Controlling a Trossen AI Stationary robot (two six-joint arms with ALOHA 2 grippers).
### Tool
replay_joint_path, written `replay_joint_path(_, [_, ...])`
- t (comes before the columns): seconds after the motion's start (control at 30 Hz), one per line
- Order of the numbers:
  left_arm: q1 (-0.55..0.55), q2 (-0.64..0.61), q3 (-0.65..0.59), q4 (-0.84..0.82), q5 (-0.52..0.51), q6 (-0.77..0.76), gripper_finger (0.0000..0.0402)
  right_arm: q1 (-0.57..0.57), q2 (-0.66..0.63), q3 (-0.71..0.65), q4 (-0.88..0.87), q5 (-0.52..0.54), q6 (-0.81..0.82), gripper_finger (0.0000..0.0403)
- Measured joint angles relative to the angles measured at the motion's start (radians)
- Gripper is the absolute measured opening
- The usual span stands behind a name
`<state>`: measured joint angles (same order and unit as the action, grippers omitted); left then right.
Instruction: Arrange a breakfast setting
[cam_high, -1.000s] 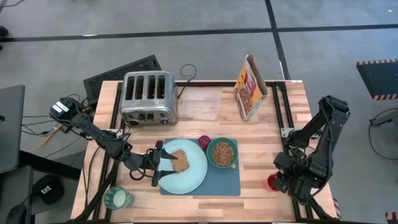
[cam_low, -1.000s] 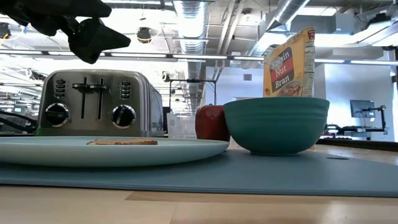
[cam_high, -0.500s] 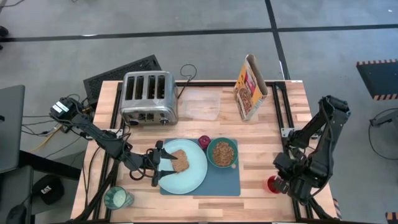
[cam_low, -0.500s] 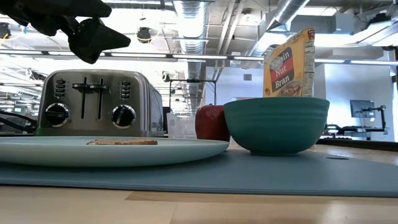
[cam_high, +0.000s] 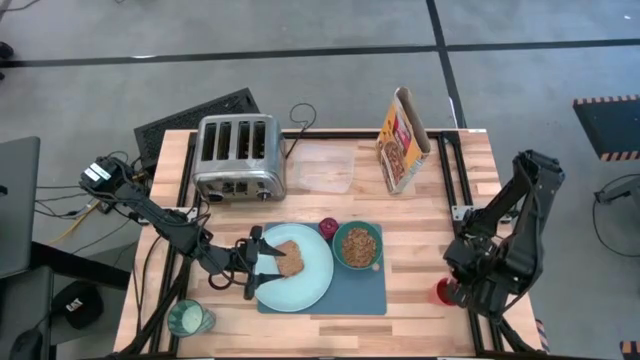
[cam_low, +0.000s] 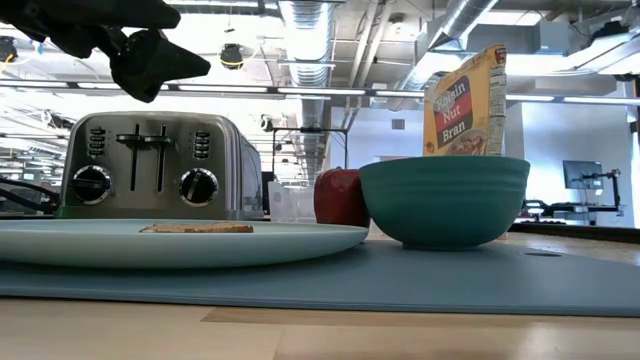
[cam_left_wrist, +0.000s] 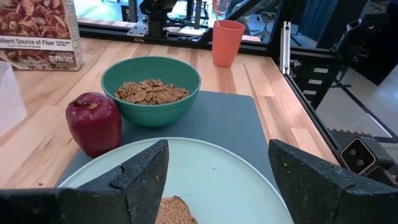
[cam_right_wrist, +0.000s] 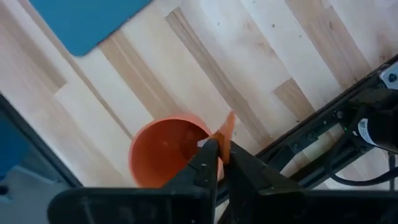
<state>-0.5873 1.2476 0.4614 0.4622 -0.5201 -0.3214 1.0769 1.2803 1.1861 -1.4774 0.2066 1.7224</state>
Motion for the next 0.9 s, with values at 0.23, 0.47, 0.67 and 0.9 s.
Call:
replay_joint_path(0.23, [0.0, 0.0, 0.0, 0.0, 0.0, 0.004, 0.0261, -0.011, -0.022, 0.013, -0.005, 0.004, -0.006, 0.0026])
replay_joint_path(0.47, [0.0, 0.0, 0.0, 0.0, 0.0, 0.004, 0.0261, -0.013, -0.018, 0.013, -0.003, 0.005, -0.004, 0.0038])
replay_joint_path(0.67, [0.0, 0.0, 0.0, 0.0, 0.0, 0.004, 0.0261, -0.013, -0.018, 0.018, -0.011, -0.015, -0.019, 0.0025])
replay_joint_path(0.9, [0.0, 0.0, 0.0, 0.001, -0.001, 0.004, 0.0261, -0.05, -0.019, 0.12, -0.094, -0.025, -0.035, 0.0026])
